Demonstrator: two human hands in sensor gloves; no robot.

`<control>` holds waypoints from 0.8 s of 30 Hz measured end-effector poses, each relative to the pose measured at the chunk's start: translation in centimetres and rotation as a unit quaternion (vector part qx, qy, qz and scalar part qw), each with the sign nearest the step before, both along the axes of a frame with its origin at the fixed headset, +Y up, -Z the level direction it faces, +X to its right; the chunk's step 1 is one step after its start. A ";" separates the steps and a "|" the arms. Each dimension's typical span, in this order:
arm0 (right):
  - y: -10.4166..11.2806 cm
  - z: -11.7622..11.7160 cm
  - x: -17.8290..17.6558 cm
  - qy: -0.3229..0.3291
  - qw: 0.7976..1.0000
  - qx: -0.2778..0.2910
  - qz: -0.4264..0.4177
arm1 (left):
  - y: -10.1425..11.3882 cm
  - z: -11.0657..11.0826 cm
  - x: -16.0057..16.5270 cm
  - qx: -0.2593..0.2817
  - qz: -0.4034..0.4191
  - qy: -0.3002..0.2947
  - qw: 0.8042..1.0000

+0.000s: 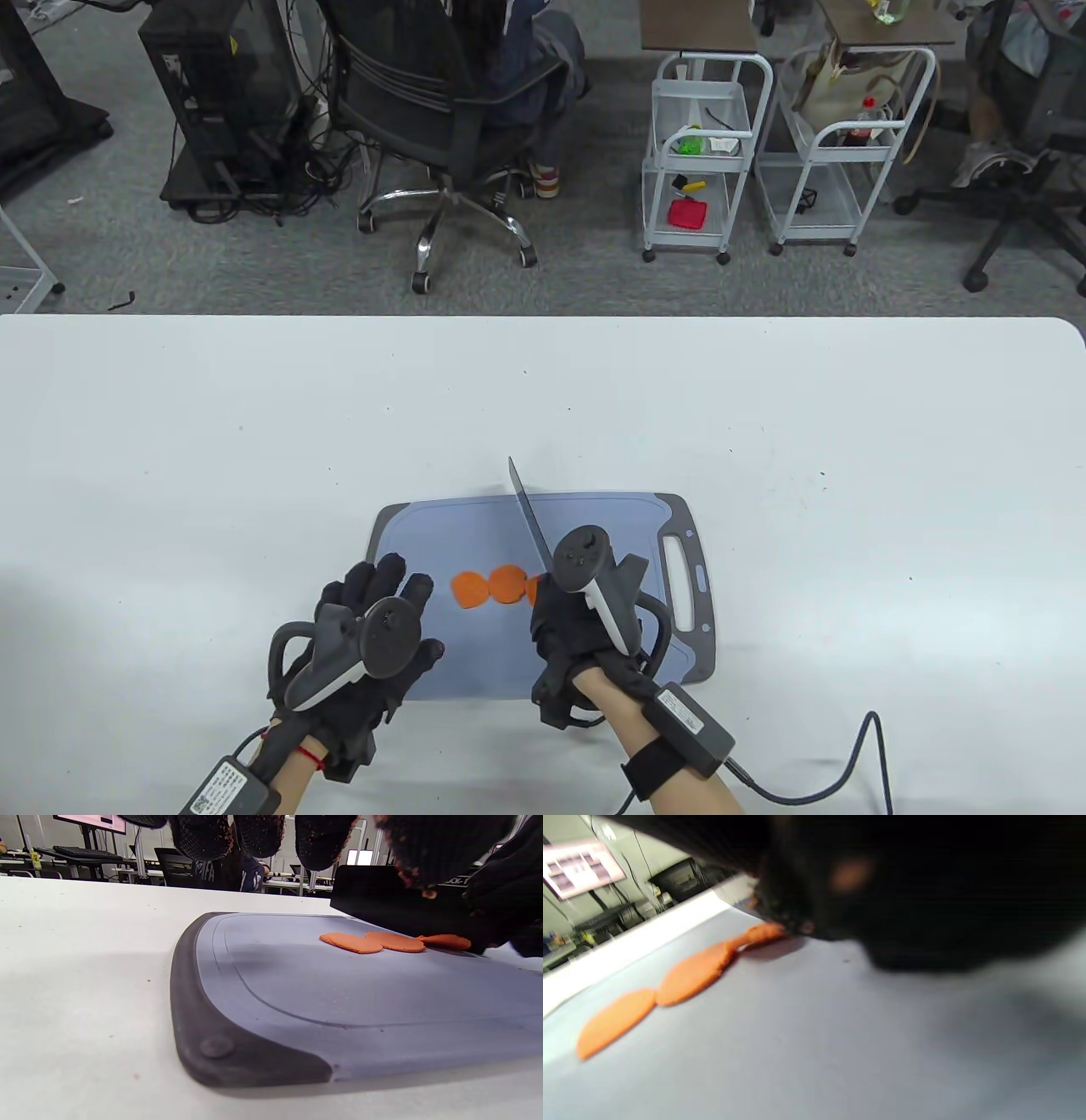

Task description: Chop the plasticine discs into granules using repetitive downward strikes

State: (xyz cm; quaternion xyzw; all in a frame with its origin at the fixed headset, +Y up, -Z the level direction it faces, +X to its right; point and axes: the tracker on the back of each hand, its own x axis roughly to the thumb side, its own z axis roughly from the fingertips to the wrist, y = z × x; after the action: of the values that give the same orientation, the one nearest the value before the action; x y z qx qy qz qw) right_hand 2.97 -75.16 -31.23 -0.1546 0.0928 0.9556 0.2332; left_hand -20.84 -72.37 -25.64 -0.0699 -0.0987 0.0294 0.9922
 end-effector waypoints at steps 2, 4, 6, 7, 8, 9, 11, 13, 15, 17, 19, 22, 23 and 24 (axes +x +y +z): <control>-0.1 -0.6 -0.3 -0.004 1.000 -0.002 0.006 | 0.1 0.0 0.0 0.004 0.000 -0.001 1.000; 0.0 -1.2 -0.3 -0.003 1.000 -0.005 0.003 | 0.1 0.0 -0.1 0.004 0.002 0.000 1.000; 0.2 -1.4 -0.1 -0.003 1.000 -0.012 -0.008 | 0.0 0.0 -0.1 0.003 0.003 -0.002 1.000; 0.4 -1.2 0.0 -0.004 1.000 -0.016 -0.014 | 0.0 0.0 0.0 0.002 0.003 -0.002 1.000; 1.0 -0.7 0.0 0.004 1.000 -0.011 -0.018 | 0.0 0.0 0.0 0.002 0.003 -0.003 1.000; 1.4 -0.2 0.0 0.006 1.000 0.001 -0.018 | 0.0 0.0 0.0 0.001 0.003 -0.004 1.000; 2.1 0.7 0.0 0.007 1.000 0.005 -0.005 | 0.0 0.0 0.1 -0.001 0.001 -0.005 1.000; 2.0 1.4 -0.2 0.002 1.000 -0.002 -0.002 | 0.0 0.0 0.2 -0.001 -0.001 -0.007 1.000; 1.4 1.4 -0.5 -0.006 1.000 -0.006 0.001 | 0.0 0.1 0.3 -0.001 -0.003 -0.009 1.000; 0.5 0.8 -0.5 -0.025 0.999 -0.018 0.018 | 0.0 0.2 0.4 -0.001 -0.004 -0.010 1.000; 0.0 -0.1 -1.0 -0.020 1.000 0.008 0.018 | 0.0 0.2 0.4 0.000 -0.003 -0.010 1.000; 0.1 -1.5 -1.4 -0.014 1.000 -0.001 0.020 | -0.1 0.2 0.3 0.001 -0.002 -0.009 1.000; 0.2 -1.9 -1.5 -0.003 1.000 0.001 0.028 | -0.1 0.2 0.3 0.000 -0.002 -0.009 1.000; 0.4 -2.1 -1.4 0.008 0.999 0.004 0.037 | -0.1 0.2 0.3 -0.002 -0.002 -0.009 1.000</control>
State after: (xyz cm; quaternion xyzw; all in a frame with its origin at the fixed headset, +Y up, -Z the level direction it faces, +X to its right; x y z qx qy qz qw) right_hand 1.53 -74.78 -33.31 -0.1497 0.0850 0.9650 0.1980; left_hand -20.57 -72.48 -25.43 -0.0720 -0.1079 0.0265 0.9912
